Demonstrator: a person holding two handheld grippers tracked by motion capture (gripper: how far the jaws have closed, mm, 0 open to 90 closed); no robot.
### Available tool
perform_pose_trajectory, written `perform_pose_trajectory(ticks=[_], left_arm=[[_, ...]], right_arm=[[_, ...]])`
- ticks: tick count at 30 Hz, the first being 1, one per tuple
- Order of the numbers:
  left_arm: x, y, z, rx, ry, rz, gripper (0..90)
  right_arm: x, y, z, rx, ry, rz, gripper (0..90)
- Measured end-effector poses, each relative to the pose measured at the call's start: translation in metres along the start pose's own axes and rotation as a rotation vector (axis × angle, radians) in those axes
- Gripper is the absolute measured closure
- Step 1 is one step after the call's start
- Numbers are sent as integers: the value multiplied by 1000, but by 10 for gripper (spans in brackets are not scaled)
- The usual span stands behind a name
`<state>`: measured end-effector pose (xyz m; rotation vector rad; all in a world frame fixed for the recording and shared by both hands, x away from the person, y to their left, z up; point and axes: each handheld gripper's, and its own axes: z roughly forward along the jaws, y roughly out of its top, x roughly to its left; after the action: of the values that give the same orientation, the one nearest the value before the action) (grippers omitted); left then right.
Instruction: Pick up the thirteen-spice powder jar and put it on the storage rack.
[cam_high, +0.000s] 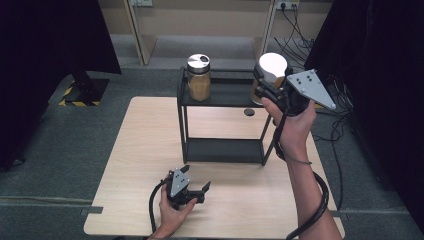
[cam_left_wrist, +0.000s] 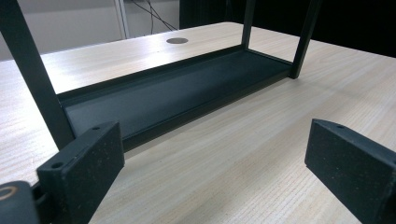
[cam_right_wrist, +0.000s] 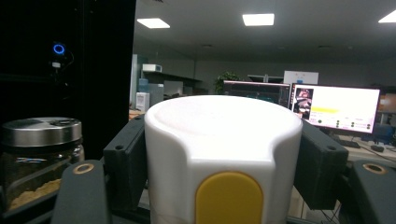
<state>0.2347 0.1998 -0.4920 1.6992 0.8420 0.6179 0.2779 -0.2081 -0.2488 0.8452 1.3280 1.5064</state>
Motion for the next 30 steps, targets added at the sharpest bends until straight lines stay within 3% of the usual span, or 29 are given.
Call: perform_pose_trajectory(ticks=[14,21,30], left_arm=[[-1,0,0,0,3,2,38],[-1,0,0,-1,2,3,38],[-1,0,0,-1,3,2,38]], right_arm=[[-1,11,18,75,-14,-10,310],[-5,22,26,130,-6,18,309],[-6,23,26,132,-9,27,308]])
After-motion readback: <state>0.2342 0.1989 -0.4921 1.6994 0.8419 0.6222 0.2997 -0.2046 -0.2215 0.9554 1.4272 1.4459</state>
